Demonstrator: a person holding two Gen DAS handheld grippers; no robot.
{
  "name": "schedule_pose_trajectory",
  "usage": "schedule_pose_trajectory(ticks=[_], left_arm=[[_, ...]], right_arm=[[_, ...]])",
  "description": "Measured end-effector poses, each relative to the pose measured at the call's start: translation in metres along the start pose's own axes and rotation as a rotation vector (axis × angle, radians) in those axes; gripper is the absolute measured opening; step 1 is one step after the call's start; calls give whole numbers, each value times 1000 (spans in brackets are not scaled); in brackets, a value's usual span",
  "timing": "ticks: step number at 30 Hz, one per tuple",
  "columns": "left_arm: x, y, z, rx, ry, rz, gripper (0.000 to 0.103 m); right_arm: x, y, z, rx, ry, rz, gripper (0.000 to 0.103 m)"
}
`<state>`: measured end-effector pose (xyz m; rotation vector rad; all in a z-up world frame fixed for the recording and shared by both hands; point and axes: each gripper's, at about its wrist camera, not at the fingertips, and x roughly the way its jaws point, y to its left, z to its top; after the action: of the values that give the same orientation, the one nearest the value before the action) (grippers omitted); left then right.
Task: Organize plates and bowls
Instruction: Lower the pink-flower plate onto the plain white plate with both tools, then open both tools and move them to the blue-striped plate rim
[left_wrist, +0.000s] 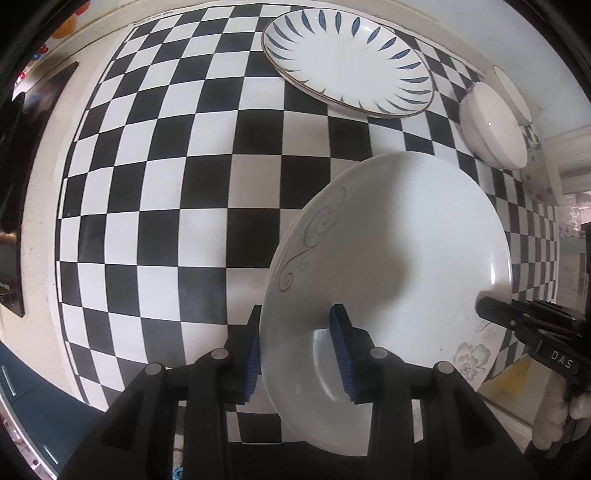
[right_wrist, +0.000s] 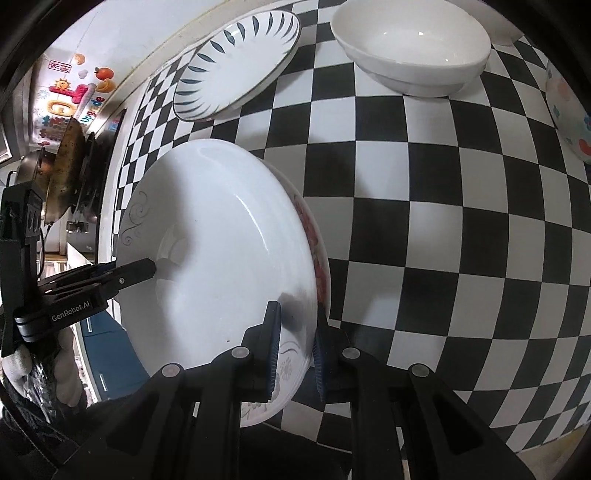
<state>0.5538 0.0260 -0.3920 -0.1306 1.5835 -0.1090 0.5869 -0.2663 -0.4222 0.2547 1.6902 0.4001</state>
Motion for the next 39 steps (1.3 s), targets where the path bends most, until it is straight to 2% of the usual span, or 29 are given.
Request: schedule_pose_trajectory(ticks=[5,10,18,26,29,33,36,39], left_arm=[[6,-1,-2,-6,22,23,32],[21,-4,-2,-12,83,49,31],[24,-14,-1,9,93,73,31],[27,-28,1,15,97,70,33],[27,-30,1,18,97,70,33],[21,-29,1,18,97,57,33],[20,-30,1,27,93,64,33],[15,-28,1,33,82,67,33]], right_arm=[[5,-1,0,38,55,8,18],[8,5,1,40,64,-25,17],[5,7,5,58,63,-67,17],[2,0,9,121,73,-27,24],[1,2,9,110,77,-50,24],[4,8,7,80,106,-149,25],[6,7,6,80,115,-124,25],[1,9,7,71,97,-135,25]])
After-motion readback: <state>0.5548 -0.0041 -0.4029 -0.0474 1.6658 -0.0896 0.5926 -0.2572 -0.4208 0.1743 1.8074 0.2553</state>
